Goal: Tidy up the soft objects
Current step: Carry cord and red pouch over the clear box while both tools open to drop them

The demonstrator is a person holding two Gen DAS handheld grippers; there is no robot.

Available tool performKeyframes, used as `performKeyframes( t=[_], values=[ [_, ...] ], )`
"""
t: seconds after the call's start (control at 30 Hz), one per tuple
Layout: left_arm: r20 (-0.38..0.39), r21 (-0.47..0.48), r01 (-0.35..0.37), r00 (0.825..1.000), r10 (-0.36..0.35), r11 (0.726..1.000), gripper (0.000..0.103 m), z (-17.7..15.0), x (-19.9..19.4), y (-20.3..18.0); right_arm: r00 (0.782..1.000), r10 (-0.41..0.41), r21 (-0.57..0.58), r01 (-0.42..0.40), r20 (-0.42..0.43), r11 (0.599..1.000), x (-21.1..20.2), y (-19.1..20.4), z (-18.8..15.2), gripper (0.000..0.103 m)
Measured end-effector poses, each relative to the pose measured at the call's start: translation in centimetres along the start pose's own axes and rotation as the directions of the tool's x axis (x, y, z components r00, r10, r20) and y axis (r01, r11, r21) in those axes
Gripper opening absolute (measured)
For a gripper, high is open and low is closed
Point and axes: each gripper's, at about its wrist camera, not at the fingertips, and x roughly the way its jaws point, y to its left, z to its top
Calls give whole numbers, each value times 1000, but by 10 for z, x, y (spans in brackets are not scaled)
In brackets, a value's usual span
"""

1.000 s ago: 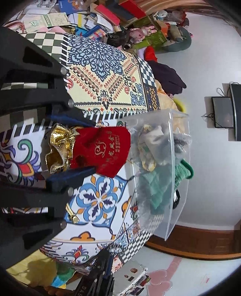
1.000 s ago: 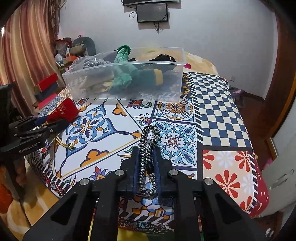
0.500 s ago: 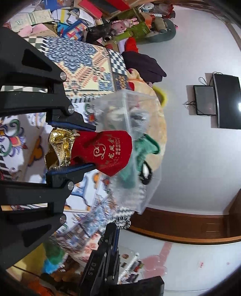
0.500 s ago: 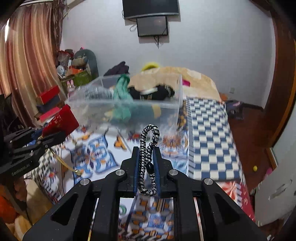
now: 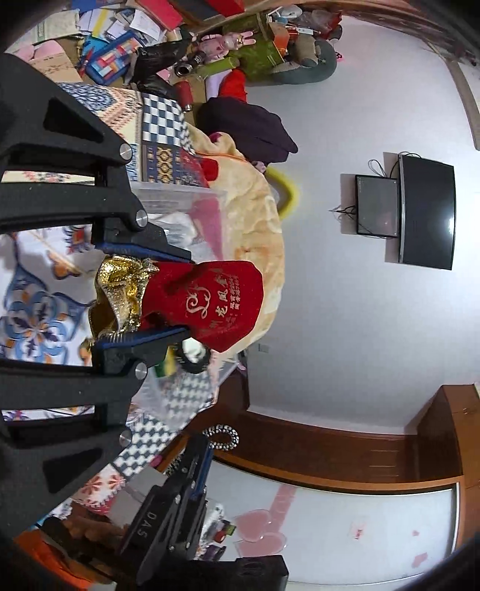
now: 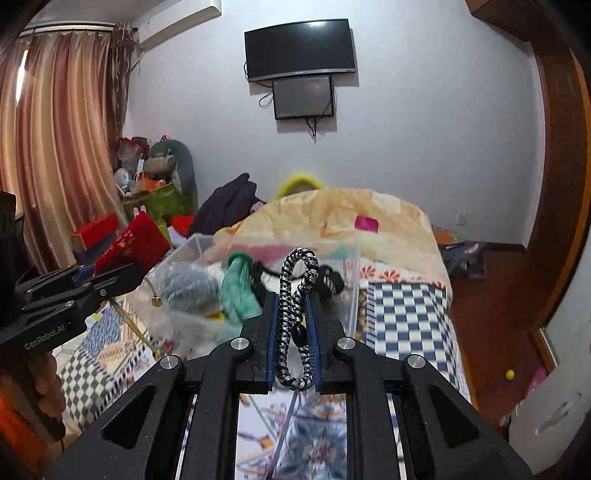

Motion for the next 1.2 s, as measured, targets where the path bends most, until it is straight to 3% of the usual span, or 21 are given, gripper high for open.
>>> performKeyframes(
  t=[0.17,0.43,0.77,0.8,0.9,1.0,1.1,1.2],
  values=[
    [-1,-19,5,1000,-5,1000,33,12,18,-2,1000,-19,-6,19,-7,1000,17,2,11,13],
    [-83,-74,8,996,-14,997,33,10,59,5,998,-6,16,7,-57,1000,44,-2,11,13],
    [-136,-21,-15,991,12,1000,33,-8,89,-5,990,-17,-5,17,-140,1000,76,3,5,13],
    [-136,-17,-23,991,21,1000,34,-9,90,-5,989,-11,0,11,-150,1000,79,2,4,14],
    [-136,-17,-29,990,26,999,48,-10,91,-5,985,1,21,3,-170,1000,83,0,1,15],
    [-134,-17,-30,991,28,999,60,-10,90,-3,981,5,15,-2,-191,1000,85,1,-1,21],
    [-130,-19,-28,991,25,999,65,-11,85,-2,983,-23,-18,20,-181,1000,80,5,-2,42],
    [-123,-30,-18,992,14,999,66,-10,77,0,987,-42,-38,36,-152,999,70,8,0,46]
  ],
)
